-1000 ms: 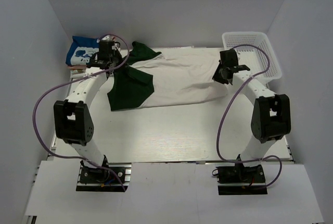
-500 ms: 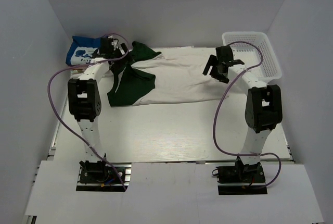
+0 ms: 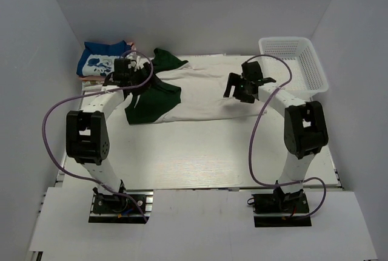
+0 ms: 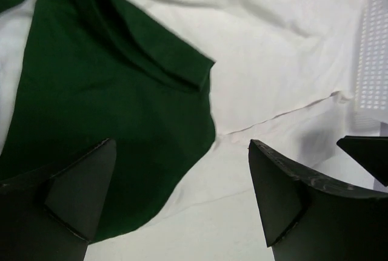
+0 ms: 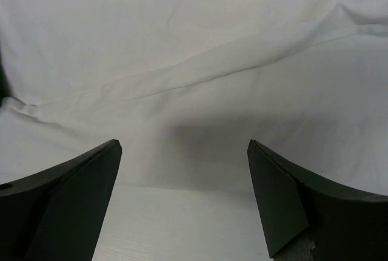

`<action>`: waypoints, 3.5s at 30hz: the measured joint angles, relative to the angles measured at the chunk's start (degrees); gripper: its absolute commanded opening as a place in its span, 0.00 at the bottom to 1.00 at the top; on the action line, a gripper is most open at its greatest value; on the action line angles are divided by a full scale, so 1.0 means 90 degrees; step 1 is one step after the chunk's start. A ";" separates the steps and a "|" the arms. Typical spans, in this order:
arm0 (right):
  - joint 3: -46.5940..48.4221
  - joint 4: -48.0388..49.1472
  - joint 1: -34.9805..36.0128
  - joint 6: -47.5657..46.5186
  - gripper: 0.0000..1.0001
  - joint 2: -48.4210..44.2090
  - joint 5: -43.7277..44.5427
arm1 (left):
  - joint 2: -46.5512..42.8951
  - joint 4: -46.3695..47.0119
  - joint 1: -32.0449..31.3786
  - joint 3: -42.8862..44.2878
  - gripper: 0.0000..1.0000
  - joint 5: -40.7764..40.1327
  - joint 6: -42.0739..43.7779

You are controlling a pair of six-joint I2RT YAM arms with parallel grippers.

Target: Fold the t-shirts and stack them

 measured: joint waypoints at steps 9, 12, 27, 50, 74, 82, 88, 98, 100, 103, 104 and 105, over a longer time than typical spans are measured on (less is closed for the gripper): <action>-0.0012 0.0029 0.0151 -0.0138 0.90 0.0877 0.0146 | 0.0185 0.0027 0.0068 -0.1411 1.00 -0.0051 -0.0121; -0.0233 0.0265 0.0168 -0.0138 0.90 0.0777 0.0182 | 0.0022 0.0277 0.0138 -0.1933 1.00 -0.0022 -0.0301; -0.3844 0.0551 0.0906 -0.0073 0.90 -0.2365 0.0291 | -0.4558 -0.1741 0.0041 -0.5185 1.00 -0.0865 -0.1668; -0.4478 0.1231 0.1455 -0.0284 0.90 -0.4639 0.0801 | -0.3118 -0.0831 -0.0568 -0.3861 1.00 0.0087 -0.1350; -0.4286 0.1158 0.1387 -0.0357 0.90 -0.4554 0.1571 | -0.1858 -0.0491 -0.0789 -0.3385 1.00 -0.0605 -0.1001; -0.4286 0.1158 0.1375 -0.0386 0.90 -0.4556 0.1617 | -0.1761 -0.0073 -0.0789 -0.3359 1.00 -0.0605 -0.0998; -0.4286 0.1137 0.1372 -0.0389 0.90 -0.4607 0.1741 | -0.1163 0.0245 -0.0792 -0.2858 1.00 -0.0588 -0.0998; -0.4286 0.1110 0.1367 -0.0406 0.90 -0.4855 0.2229 | 0.0457 0.0418 -0.0782 -0.1090 1.00 -0.0301 -0.1008; -0.4286 0.1100 0.1360 -0.0403 0.90 -0.4843 0.2348 | 0.0508 0.0396 -0.0760 -0.0889 1.00 -0.0272 -0.1003; -0.4187 0.0988 0.1316 -0.0345 0.90 -0.4721 0.2482 | 0.0498 0.0289 -0.0738 -0.0648 1.00 -0.0408 -0.0942; -0.4087 0.0940 0.1292 -0.0301 0.90 -0.4590 0.2523 | 0.0495 0.0209 -0.0733 -0.0544 1.00 -0.0542 -0.0896; -0.3985 0.0916 0.1275 -0.0272 0.90 -0.4444 0.2552 | 0.0495 0.0100 -0.0729 -0.0418 1.00 -0.0670 -0.0872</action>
